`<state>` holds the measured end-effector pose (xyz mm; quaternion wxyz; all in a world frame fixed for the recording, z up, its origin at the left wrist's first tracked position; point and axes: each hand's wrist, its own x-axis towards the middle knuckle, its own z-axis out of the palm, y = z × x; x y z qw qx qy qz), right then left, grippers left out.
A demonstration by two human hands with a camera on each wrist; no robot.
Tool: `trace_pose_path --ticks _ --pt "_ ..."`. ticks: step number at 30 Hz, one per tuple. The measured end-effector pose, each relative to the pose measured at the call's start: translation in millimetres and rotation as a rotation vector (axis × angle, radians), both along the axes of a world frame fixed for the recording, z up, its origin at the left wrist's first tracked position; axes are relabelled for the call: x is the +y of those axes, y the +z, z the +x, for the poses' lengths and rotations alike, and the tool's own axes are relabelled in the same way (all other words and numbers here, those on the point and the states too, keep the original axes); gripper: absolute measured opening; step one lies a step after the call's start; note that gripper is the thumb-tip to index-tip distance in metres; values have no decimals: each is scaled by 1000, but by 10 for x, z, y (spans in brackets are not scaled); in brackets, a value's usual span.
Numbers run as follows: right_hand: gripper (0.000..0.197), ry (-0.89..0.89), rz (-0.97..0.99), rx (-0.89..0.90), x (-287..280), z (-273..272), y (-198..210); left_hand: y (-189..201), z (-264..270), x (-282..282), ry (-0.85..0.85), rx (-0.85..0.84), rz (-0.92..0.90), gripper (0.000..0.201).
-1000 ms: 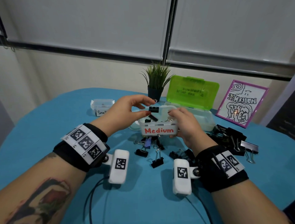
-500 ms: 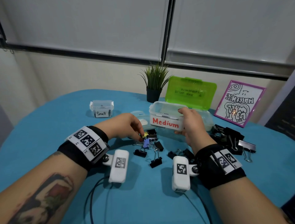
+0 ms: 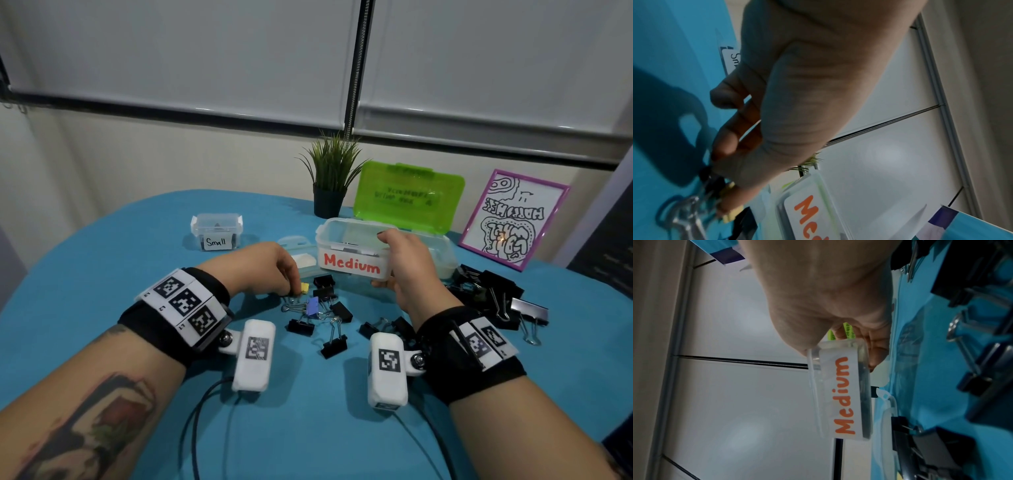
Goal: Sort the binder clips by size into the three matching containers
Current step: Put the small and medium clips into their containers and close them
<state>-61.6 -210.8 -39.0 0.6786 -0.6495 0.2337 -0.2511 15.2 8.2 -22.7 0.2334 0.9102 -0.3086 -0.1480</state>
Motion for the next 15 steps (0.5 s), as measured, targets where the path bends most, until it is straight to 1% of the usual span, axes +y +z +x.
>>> trace_pose_path --ticks 3,6,8,10,12,15 --pt "28 6 -5 -2 -4 -1 -5 -5 26 30 28 -54 41 25" --pt "26 10 -5 -4 -5 3 -8 -5 42 3 35 -92 -49 23" --pt "20 13 -5 -4 -6 2 -9 -10 38 -22 13 -106 -103 23" --pt "16 16 -4 -7 -6 0 -9 -33 33 -41 -28 -102 -84 31" --pt "18 17 -6 -7 -4 4 -10 -51 30 -53 -45 -92 -47 40" --pt "18 15 -10 -5 2 7 -12 -65 50 -60 -36 -75 -55 41"
